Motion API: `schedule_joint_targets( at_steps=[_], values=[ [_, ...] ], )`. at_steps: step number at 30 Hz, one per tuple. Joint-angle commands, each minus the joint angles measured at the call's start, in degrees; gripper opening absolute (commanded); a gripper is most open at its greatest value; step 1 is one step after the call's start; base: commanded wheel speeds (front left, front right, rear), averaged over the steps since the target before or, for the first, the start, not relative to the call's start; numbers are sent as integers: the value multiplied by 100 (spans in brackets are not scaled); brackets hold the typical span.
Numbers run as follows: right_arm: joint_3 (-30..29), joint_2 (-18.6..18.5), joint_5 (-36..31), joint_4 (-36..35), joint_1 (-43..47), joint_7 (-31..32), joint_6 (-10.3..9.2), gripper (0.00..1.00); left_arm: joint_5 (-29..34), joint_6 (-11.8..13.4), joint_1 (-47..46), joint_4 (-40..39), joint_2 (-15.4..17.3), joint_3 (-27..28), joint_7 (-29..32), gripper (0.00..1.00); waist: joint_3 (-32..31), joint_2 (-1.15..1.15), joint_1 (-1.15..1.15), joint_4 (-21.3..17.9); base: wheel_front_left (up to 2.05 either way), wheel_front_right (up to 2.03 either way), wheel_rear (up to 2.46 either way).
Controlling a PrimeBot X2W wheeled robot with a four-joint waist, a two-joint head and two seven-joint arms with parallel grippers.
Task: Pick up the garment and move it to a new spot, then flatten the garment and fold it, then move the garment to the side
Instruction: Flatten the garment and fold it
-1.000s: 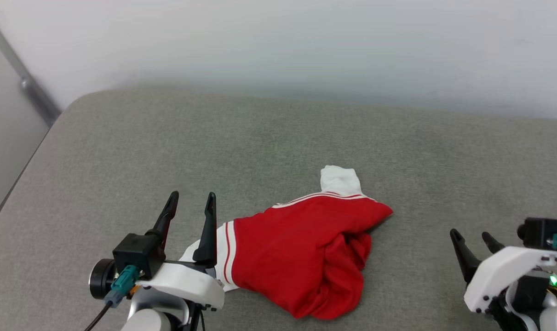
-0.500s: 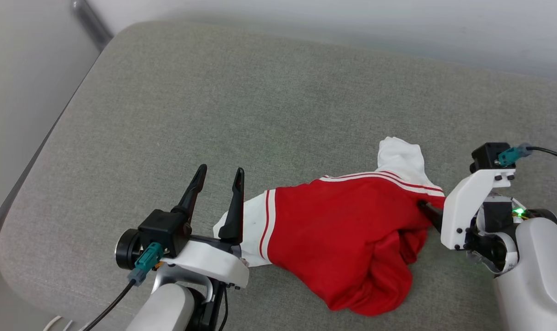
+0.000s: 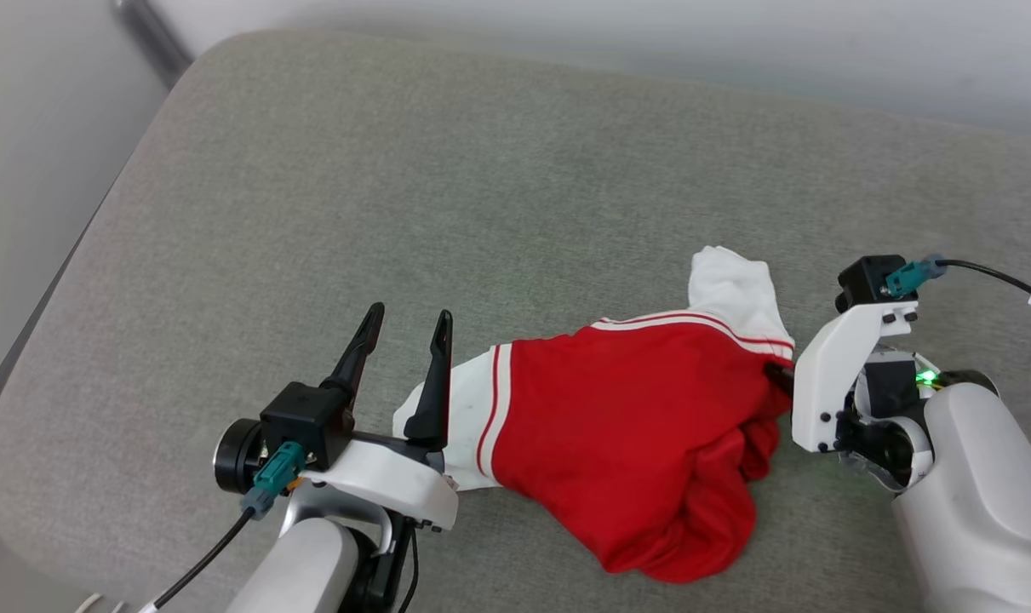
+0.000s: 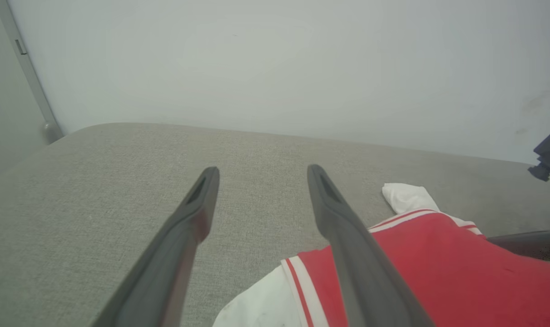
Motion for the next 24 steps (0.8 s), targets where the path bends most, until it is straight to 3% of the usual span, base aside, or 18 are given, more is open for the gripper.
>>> schedule_joint_targets(
  at_steps=[1,8,13,18,22,23,24],
  values=[
    [73,-79,16,-51,-20,-132,-11,0,26,16,30,16,46,7,8,100,-108,0,0,-121,0,0,0],
    [191,-405,37,-1130,317,-468,-9,0,-37,97,235,-34,182,42,115,100,-478,0,0,-584,0,0,0],
    [-280,-527,-164,-2351,1052,-290,-8,0,-56,178,379,-137,285,75,203,100,-624,0,0,-914,0,0,0],
    [-1038,-99,-394,-3270,2240,82,-7,0,-76,229,462,-241,311,52,291,100,-685,0,0,-1114,0,0,0],
    [-1252,265,-421,-3155,3014,201,-8,0,-106,246,493,-265,339,48,319,100,-708,0,0,-1215,0,0,0],
    [-1235,314,-445,-3051,3149,192,-7,21,-104,250,498,-267,347,42,334,100,-711,0,0,-1236,0,0,0],
    [-1215,380,-416,-2935,3233,149,-7,56,-110,254,508,-271,349,43,336,100,-713,0,0,-1259,0,0,0]
  ],
)
